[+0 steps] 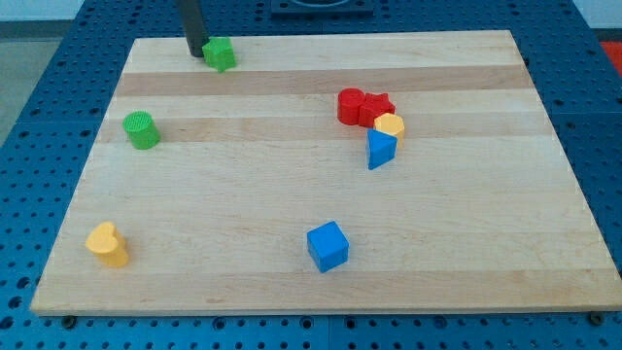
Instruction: Move the green star left to the red blocks
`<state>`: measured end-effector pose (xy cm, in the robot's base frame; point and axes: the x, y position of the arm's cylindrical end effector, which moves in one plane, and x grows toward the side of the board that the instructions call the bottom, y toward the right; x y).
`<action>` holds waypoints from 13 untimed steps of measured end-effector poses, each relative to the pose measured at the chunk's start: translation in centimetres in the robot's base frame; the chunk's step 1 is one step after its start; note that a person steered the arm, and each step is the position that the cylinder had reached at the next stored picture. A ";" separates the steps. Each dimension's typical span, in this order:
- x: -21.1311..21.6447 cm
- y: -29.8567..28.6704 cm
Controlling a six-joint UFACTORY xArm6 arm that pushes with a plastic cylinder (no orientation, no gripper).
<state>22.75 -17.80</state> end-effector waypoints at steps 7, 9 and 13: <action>4.0 12.9; 7.6 12.9; 7.1 11.5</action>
<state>29.81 -6.33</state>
